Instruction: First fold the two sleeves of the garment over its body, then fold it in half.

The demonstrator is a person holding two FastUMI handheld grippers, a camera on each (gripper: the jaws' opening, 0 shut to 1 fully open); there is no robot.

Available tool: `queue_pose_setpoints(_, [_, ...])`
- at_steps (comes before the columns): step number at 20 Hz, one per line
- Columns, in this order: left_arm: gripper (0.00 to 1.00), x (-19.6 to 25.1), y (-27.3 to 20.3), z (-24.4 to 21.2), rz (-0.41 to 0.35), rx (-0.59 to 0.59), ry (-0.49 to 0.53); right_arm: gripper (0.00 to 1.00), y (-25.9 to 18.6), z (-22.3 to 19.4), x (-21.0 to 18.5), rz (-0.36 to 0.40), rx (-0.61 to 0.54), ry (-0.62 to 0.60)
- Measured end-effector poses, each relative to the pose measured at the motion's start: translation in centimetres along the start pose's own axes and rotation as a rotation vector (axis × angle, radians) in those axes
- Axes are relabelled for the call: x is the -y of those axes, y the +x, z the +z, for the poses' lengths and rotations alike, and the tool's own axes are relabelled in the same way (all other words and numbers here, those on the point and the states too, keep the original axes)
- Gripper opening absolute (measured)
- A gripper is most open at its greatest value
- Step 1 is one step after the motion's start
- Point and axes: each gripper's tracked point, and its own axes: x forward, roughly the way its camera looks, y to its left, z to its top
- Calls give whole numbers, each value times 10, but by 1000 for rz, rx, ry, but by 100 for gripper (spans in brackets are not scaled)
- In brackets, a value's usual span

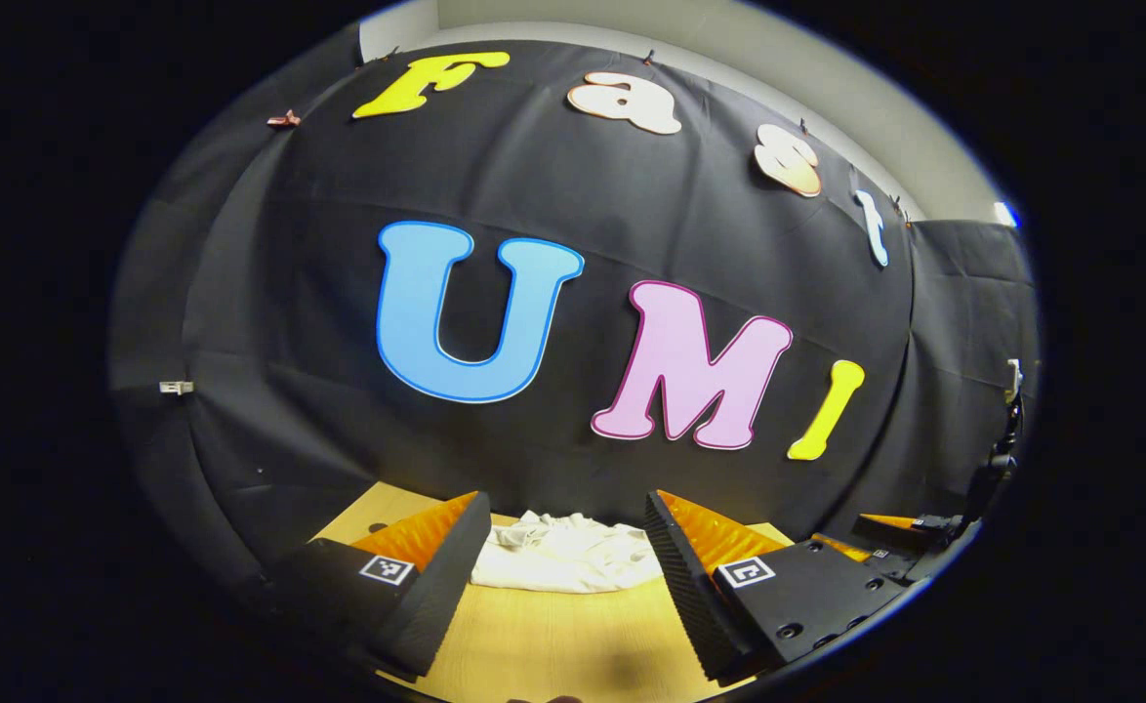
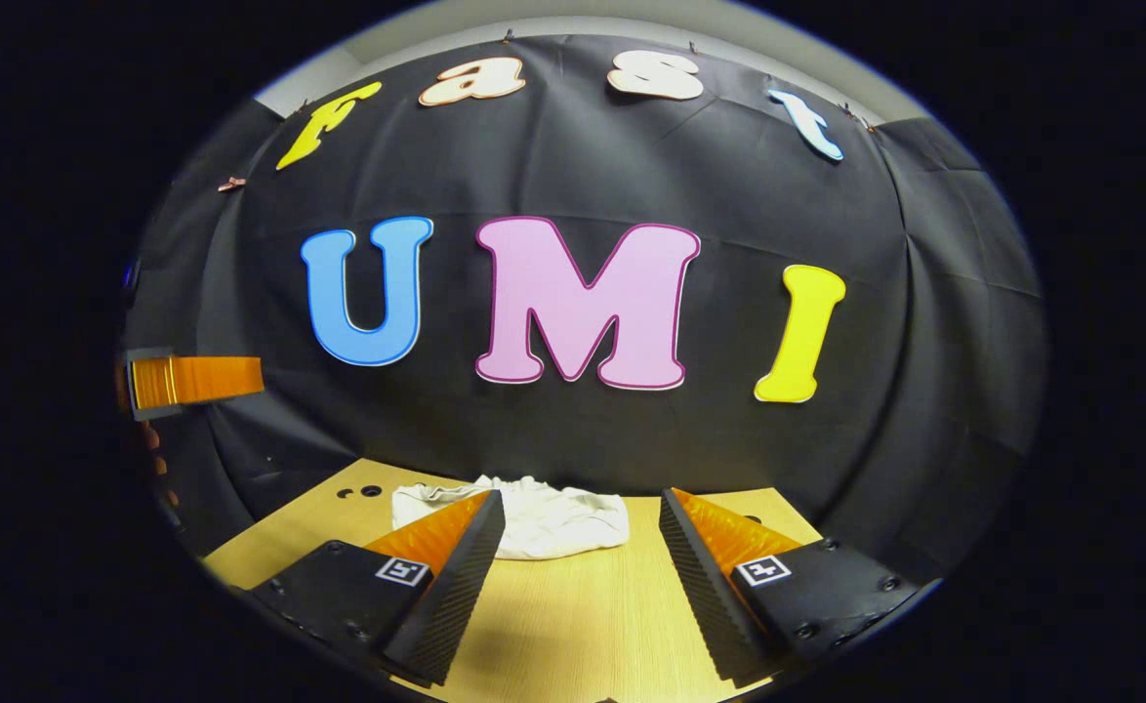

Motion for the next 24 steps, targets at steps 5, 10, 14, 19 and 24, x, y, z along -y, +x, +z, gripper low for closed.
queue_pose_setpoints(5, [97, -4, -48, 2, 14, 112, 51, 98, -44, -23, -2, 0, -51, 11])
queue_pose_setpoints(10, [97, -7, -85, -26, 48, 104, 57, 97, -83, -46, 3, -45, -63, 40])
queue_pose_setpoints(14, [97, -5, -101, -58, 57, 51, 117, 97, -100, -50, 6, -74, -38, 30])
queue_pose_setpoints(19, [97, 3, -122, -74, 29, 26, 102, 98, -118, -62, 0, -65, -60, 19])
queue_pose_setpoints(24, [97, -7, -128, -89, 43, -23, 50, 98, -121, -60, -12, -43, -78, -6])
